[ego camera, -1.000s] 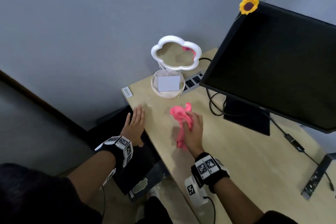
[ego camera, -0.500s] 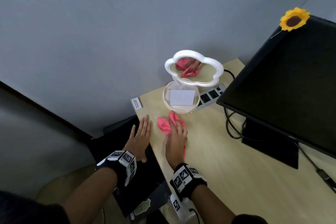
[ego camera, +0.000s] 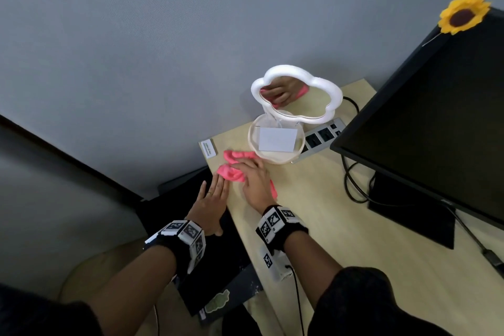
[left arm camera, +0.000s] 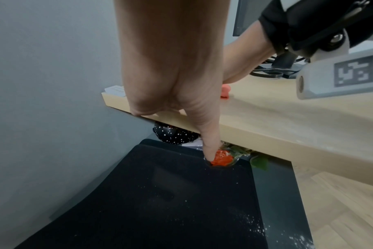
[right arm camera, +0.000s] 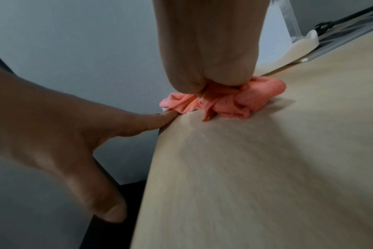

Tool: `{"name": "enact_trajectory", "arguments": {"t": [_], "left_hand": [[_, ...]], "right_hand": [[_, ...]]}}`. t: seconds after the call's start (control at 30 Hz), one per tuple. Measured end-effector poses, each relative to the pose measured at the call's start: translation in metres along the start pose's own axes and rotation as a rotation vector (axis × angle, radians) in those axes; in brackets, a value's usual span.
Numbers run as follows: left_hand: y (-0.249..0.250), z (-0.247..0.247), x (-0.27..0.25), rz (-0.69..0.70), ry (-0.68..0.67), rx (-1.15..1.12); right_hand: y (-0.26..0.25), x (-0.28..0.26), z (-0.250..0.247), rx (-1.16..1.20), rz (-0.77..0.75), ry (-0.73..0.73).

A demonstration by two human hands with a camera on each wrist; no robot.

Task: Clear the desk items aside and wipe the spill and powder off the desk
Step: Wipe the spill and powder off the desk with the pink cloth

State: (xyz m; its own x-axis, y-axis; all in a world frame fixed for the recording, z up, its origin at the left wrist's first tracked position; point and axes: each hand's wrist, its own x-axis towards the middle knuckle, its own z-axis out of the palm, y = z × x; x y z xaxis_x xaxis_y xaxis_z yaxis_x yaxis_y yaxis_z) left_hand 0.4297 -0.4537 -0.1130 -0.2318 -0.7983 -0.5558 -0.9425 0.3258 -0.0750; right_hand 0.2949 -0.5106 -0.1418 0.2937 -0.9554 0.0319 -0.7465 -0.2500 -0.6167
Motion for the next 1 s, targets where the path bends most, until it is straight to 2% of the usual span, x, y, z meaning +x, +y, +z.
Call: {"name": "enact_trajectory", "arguments": {"t": [0.13,0.23,0.37,0.43,0.53,0.67,0.73,0.8,0.9,0.97,1.0], "left_hand": [[-0.006,0.0,-0.005,0.045,0.01,0.037],[-0.009,0.0,-0.009,0.077,0.046,0.061],[-0.007,-0.002,-0.016,0.191,0.078,0.125],[-0.007,-0.001,-0.019,0.189,0.075,0.196],[-0.012,0.017,-0.015,0.243,0.16,0.215],[-0.011,0.007,-0.035,0.326,0.134,0.195],[-0.009,0.004,-0.041,0.339,0.096,0.098],[-0.008,0.001,-0.047,0.309,0.024,0.085],[-0.005,0.003,-0.045,0.301,0.011,0.099],[0.0,0.004,-0.046,0.32,-0.029,0.107],[0.004,0.005,-0.047,0.331,-0.051,0.108]], "right_hand": [[0.004,-0.012,-0.002,-0.123,-0.037,-0.112],[0.003,-0.031,-0.008,-0.046,-0.019,-0.076],[0.008,-0.058,-0.007,-0.029,-0.009,-0.032],[0.01,-0.072,-0.008,0.024,0.012,0.007],[0.014,-0.091,-0.01,0.064,0.025,0.061],[0.016,-0.119,-0.013,0.127,0.05,0.106],[0.018,-0.132,-0.014,0.138,0.048,0.104],[0.02,-0.143,-0.018,0.244,0.057,0.155],[0.022,-0.149,-0.026,0.524,0.13,0.411],[0.02,-0.15,-0.032,0.52,0.207,0.51],[0.019,-0.148,-0.033,0.508,0.219,0.506]]}}
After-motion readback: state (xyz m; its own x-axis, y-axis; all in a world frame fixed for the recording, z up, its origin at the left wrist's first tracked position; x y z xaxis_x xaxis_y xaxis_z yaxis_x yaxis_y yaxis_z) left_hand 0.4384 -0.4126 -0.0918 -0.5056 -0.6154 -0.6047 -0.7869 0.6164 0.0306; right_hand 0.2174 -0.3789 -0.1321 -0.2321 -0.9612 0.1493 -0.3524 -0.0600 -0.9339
